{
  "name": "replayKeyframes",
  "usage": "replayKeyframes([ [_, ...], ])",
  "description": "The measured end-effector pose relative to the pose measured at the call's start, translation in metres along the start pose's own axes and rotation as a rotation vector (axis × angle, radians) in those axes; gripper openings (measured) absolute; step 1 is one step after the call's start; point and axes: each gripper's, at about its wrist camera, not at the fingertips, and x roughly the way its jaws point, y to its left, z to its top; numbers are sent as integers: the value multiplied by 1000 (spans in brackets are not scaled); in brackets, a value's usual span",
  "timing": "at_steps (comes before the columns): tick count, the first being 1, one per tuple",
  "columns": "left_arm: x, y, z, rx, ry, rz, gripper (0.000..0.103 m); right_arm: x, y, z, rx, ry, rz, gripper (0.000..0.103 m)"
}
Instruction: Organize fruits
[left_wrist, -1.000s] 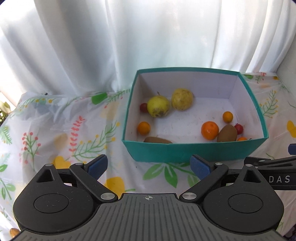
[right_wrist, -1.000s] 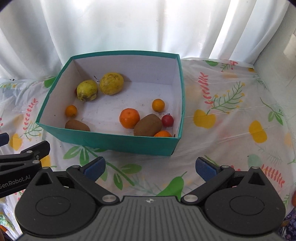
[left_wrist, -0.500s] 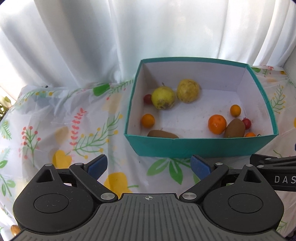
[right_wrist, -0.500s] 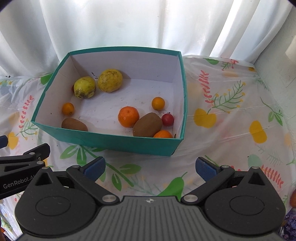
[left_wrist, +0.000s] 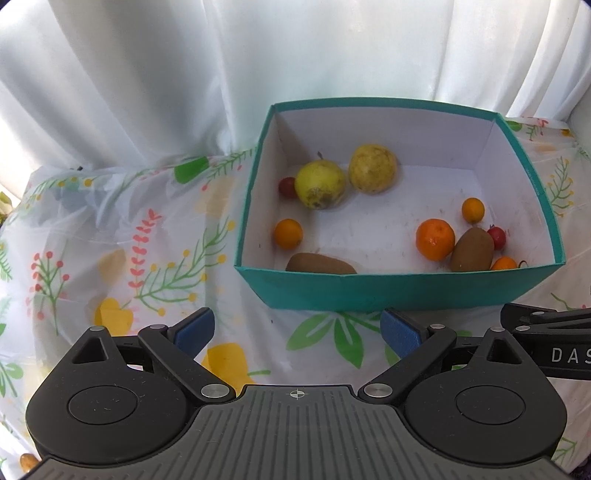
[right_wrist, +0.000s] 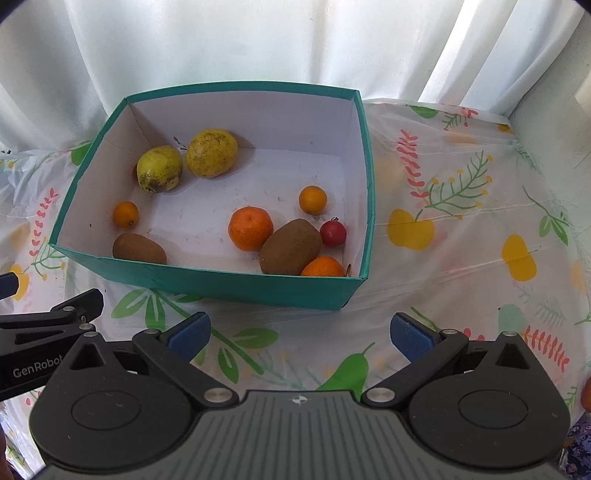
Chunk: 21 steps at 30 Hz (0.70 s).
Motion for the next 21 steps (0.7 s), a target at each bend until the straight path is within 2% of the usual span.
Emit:
replayKeyframes([
  [21,10,0,2,9,36,-7,99,12,-3,4,4,31,-16,103],
])
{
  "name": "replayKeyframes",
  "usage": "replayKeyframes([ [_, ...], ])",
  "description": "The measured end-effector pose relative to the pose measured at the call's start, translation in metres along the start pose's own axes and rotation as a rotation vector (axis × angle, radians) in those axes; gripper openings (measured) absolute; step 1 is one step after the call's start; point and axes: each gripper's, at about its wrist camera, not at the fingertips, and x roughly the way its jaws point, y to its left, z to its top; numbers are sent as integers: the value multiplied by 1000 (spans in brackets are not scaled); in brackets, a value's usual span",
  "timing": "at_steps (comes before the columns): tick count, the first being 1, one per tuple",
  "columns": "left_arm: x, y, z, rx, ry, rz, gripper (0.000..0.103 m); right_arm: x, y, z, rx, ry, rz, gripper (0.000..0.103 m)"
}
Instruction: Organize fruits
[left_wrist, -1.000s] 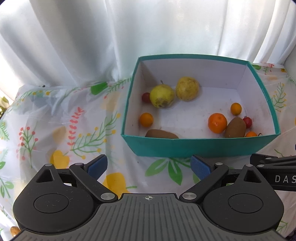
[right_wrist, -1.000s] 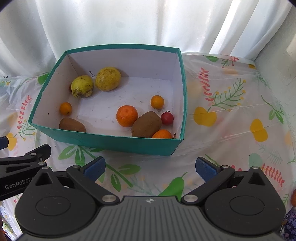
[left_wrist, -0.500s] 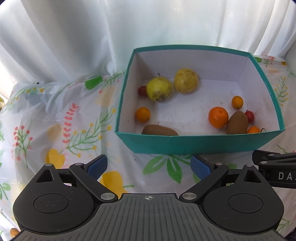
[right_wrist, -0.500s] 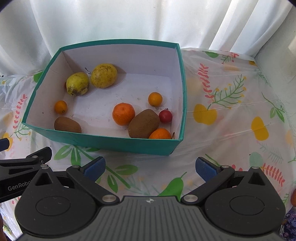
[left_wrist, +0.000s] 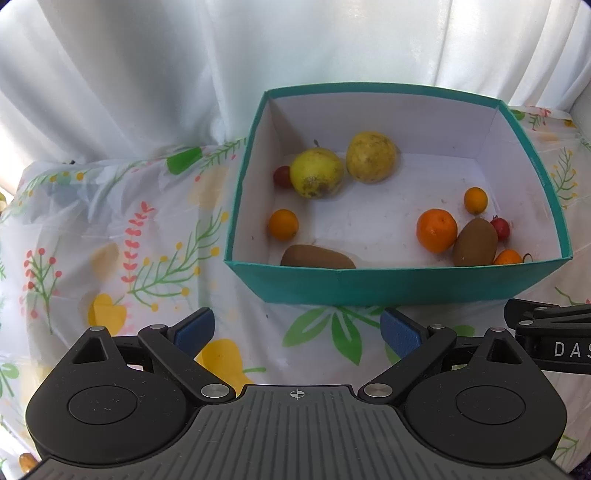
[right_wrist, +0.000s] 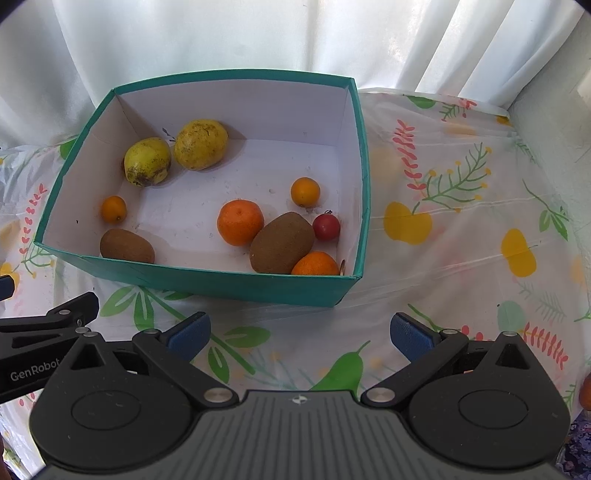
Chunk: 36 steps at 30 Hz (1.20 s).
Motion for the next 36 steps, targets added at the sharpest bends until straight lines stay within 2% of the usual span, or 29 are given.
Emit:
replayKeyframes([
  [36,9,-6,-2,11,25,-14,99,8,-2,0,13,21,-18,103],
])
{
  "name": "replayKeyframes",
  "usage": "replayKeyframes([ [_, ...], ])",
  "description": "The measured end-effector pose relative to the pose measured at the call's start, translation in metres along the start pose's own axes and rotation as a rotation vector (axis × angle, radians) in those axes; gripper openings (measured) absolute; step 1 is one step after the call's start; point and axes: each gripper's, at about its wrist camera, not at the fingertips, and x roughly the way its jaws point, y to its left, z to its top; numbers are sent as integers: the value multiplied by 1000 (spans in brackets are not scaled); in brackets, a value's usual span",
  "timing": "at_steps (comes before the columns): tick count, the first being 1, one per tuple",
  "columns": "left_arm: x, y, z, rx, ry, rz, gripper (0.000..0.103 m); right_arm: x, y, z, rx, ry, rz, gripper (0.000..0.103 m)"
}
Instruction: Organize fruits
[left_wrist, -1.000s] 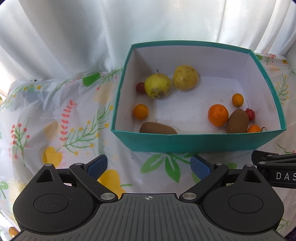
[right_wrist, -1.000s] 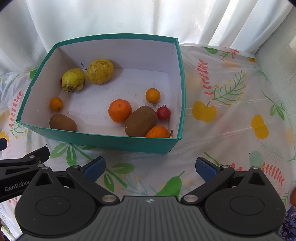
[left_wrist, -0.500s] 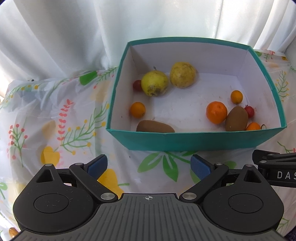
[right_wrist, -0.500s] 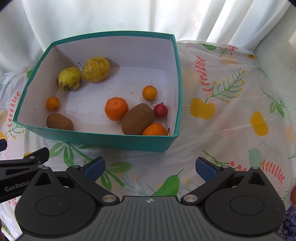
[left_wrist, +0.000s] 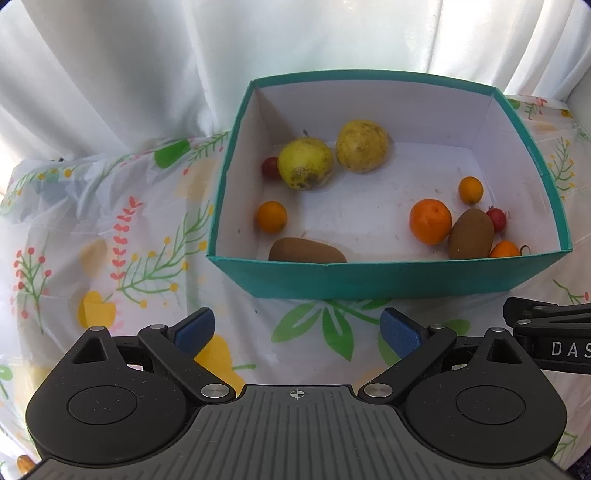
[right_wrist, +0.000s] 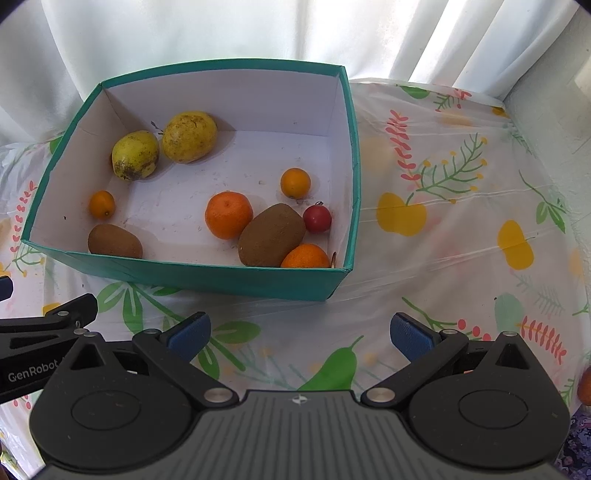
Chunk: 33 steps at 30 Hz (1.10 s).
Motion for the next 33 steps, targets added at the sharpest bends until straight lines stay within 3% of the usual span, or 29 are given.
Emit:
replayKeyframes([
  [33,7,-1,0,13,18,-13,99,6,0,0,3,13,-1,103],
])
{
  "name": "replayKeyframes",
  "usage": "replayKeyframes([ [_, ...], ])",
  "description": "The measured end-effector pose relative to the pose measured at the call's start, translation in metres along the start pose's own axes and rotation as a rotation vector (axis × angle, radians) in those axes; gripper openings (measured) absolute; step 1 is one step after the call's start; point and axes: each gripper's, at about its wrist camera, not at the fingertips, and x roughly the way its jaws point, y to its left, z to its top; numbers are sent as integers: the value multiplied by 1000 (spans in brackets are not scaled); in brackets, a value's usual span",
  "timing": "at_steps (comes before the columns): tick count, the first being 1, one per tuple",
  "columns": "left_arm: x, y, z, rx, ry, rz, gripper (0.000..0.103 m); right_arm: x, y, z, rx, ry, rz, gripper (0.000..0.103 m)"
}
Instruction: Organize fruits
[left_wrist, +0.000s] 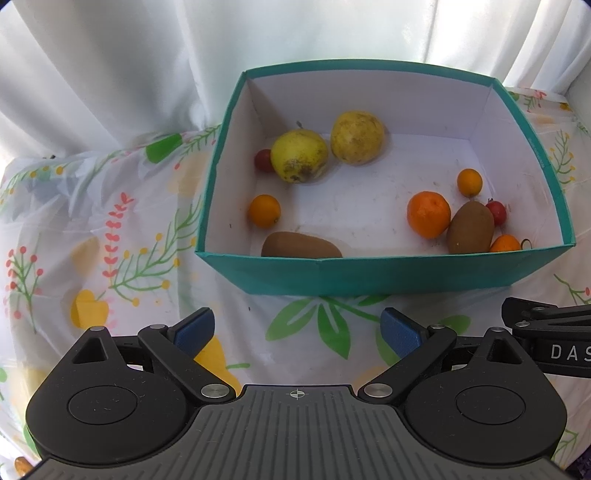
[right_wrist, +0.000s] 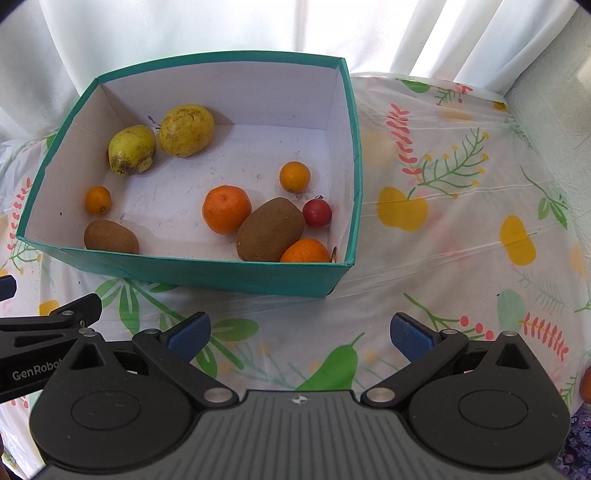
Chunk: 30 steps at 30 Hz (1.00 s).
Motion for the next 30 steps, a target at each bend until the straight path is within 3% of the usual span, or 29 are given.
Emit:
replayKeyframes([
  [30,2,0,1,-2,-3,-9,99,2,2,1,-5,-1,-8,103],
])
